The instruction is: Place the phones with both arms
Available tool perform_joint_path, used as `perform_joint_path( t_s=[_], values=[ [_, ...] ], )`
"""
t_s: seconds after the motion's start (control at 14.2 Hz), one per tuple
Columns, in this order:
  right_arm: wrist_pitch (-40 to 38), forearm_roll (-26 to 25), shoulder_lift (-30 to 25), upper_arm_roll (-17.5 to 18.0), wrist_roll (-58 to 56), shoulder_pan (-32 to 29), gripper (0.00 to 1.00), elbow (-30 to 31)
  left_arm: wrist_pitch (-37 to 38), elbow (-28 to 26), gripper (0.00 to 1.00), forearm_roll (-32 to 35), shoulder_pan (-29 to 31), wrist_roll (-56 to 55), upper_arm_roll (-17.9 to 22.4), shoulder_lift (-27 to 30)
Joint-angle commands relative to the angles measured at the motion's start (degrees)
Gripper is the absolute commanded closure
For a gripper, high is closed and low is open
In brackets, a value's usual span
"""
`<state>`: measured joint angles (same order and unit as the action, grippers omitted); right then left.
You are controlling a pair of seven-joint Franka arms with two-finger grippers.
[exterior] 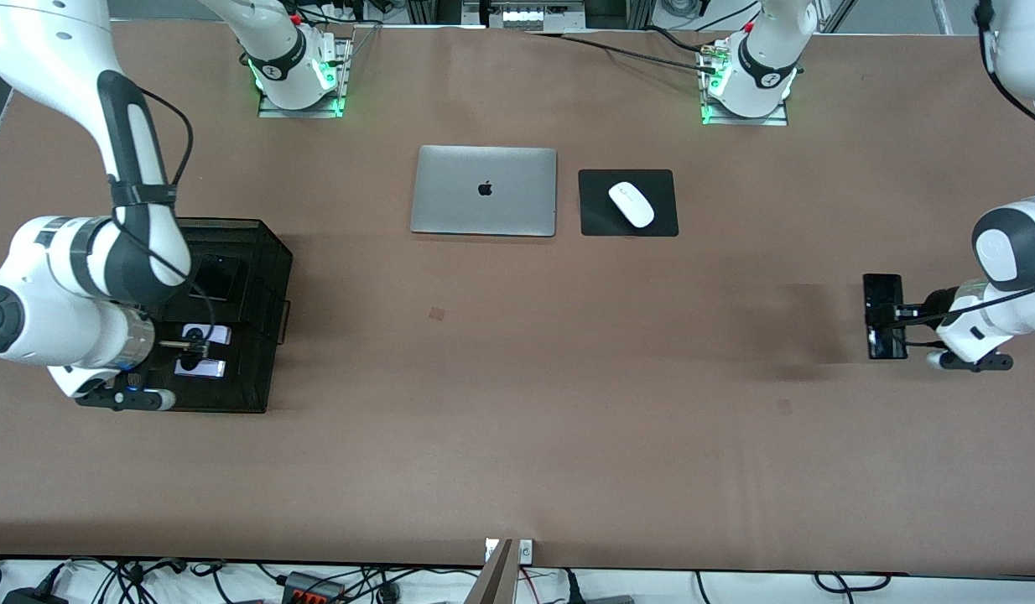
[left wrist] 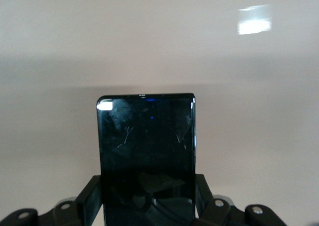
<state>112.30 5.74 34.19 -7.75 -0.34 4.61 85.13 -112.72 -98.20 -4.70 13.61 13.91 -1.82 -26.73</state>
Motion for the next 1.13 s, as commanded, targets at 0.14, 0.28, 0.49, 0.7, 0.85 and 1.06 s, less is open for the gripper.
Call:
perform_joint_path(
  t_s=[0.14, 0.28, 0.49, 0.7, 0.85, 1.06],
  values=[
    [3.09, -0.82, 2.81, 0.98, -3.7, -3.2, 0.63, 0.38, 7.95, 8.1, 0.77, 0.49, -14.63, -10.97, -0.91, 1.06],
    [3.89, -0.64, 3.78, 0.98, -4.14, -3.29, 0.63, 0.38, 7.7, 10.39, 0.77, -0.05, -20.27, -18.37, -0.99, -0.42],
    [5.2, -0.64, 4.48, 0.98, -4.14, -3.72, 0.63, 2.05, 7.25, 17.22, 0.77, -3.73, -29.41, -30.12, -0.56, -6.55],
    [6.45, -0.56, 4.31, 0.98, -3.45, -3.38, 0.0, 2.67, 7.08, 24.09, 0.77, -3.91, -36.01, -43.85, -0.55, -11.84],
    [6.09, -0.82, 3.35, 1.07, -3.7, -3.02, 0.0, 2.14, 5.68, 27.7, 0.77, -3.92, -38.48, -46.51, -0.55, -14.75],
    [4.08, -0.03, 0.71, 1.25, -4.14, -3.29, 0.0, 1.7, 0.33, 28.5, 0.77, -4.27, -42.6, -47.21, -0.21, -16.42]
  ],
)
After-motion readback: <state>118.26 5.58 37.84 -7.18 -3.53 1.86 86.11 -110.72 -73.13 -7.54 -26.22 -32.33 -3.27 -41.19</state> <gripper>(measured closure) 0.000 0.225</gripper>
